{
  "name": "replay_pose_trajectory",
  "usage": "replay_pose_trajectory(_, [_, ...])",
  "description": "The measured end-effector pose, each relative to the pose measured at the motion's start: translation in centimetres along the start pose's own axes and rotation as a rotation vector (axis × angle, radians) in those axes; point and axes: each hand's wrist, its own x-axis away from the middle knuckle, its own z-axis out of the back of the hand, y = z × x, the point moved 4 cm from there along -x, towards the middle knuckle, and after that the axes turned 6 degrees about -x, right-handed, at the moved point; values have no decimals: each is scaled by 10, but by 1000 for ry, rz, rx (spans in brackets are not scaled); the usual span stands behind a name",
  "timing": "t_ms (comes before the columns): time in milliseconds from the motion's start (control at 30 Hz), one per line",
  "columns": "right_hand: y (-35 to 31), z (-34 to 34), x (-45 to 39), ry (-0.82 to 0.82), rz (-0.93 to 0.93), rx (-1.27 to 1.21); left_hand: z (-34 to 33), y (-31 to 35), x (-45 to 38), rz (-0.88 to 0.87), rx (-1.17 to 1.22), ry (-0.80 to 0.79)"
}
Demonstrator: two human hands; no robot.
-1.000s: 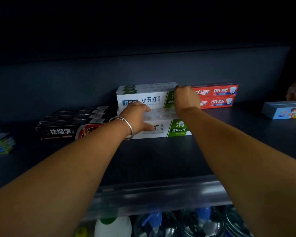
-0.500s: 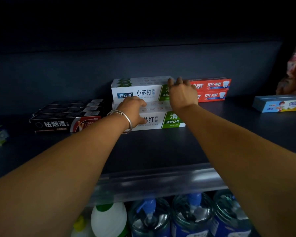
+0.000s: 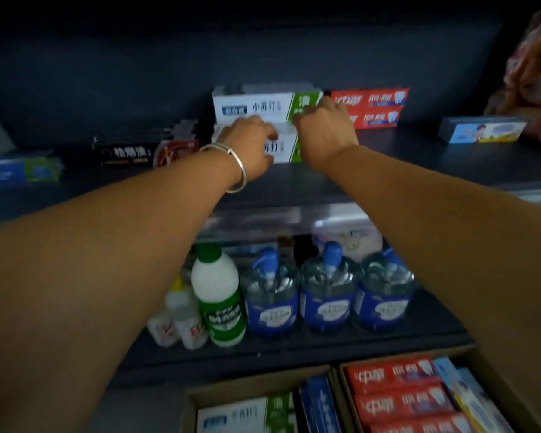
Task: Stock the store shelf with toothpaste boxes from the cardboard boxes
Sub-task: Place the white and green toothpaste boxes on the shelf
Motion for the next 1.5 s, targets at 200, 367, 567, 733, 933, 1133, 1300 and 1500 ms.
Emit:
replay_pose_trajectory(200, [-19,16,65,70,-15,-90,5,29,65,-60,34,206])
replay_pose_trajectory(367, [-43,-9,116,37,18,-189,-37,41,110,-111,50,332])
replay_pose_trajectory(567, [-61,-77,166,-12,55,-268,-114,45,146,-110,134,331])
replay_pose_trajectory(733, [-81,-132,206,-47,153,-347,-175,40,178,-145,230,200])
replay_pose_trajectory(933, [-100,-195,243,-205,202,-406,-244,36,214,-206,244,21])
replay_pose_trajectory(1133, [-119,-242,271,-297,255,-468,-298,32,248,-196,294,-131])
replay_pose_trajectory(1300, [-135,-276,290,-696,285,-425,-321,23,274,-226,311,-293])
replay_pose_trajectory(1500, [-148,-295,307,-726,252,-428,-343,20,309,-176,252,-519])
